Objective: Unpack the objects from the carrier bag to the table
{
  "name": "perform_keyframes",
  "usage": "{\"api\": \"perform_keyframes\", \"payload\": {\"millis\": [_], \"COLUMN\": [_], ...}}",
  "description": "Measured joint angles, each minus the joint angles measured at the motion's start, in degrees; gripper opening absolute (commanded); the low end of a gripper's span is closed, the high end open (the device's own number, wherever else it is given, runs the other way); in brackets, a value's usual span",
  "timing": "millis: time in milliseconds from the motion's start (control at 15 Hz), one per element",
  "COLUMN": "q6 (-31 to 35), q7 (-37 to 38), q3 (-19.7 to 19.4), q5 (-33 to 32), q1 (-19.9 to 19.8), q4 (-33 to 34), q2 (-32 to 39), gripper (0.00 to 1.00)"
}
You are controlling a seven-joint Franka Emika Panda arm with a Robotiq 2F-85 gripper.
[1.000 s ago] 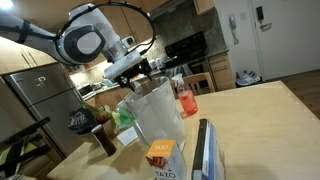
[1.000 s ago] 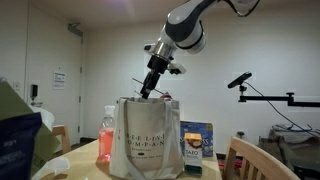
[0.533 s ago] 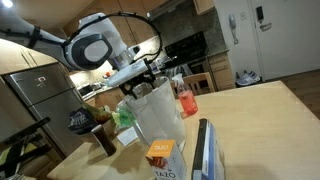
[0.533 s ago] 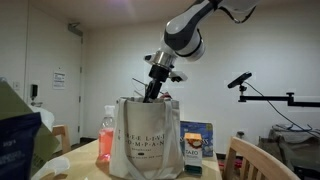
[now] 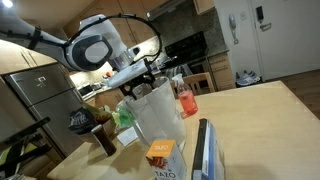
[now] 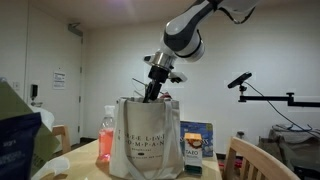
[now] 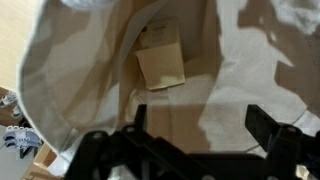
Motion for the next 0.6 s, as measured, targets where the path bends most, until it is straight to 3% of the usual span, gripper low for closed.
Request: {"api": "perform_keyframes", "payload": {"millis": [600], "q6": [-4.2], "q7": [1.9], "q3": [-0.4], "q5": [-7.8], "q1": [4.6], "q4": [7.4], "q2": [5.9], "gripper": [1.0]}}
